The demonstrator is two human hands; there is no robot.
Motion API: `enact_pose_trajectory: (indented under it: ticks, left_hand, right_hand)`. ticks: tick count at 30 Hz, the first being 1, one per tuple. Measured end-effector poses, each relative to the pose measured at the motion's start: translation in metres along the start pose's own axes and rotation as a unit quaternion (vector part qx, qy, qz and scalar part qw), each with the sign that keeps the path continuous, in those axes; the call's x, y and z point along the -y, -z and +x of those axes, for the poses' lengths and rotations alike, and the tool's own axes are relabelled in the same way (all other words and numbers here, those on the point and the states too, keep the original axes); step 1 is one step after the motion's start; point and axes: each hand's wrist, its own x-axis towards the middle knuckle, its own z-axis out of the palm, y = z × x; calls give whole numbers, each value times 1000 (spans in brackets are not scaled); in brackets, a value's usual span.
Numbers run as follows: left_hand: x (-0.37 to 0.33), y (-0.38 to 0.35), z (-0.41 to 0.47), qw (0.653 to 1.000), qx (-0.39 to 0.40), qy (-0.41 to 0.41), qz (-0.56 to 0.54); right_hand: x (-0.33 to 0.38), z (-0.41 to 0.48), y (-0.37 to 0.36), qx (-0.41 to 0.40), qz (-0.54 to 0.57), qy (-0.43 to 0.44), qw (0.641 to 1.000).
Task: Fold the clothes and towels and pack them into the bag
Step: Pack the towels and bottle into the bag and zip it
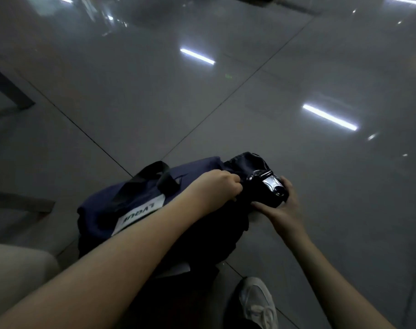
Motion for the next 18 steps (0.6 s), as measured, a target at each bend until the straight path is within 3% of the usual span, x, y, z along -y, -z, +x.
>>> enact_pose_trajectory:
  ticks: [2,4,9,12,14,18]
  left_hand:
    - [7,11,-7,999,-14,-25,-41]
    - [14,20,-12,996,-41,9,-79]
    - [20,24,-18,996,-58,25,-58]
    - [25,8,-21,992,-120,-33,-14]
    - [24,8,-15,995,-88,-28,-26]
    - [14,15,0,992,-101,-50,-63]
  right_hand:
    - [9,2,-16,18,13,5,1000]
    - [14,3,-30,55,41,3,998]
    - [10,3,-42,145,45,-40,988]
    - [10,-2,-38,216,44,-82,972]
    - [15,-1,-38,228,70,-131,962]
    - [17,2,-46,210,95,-203,952]
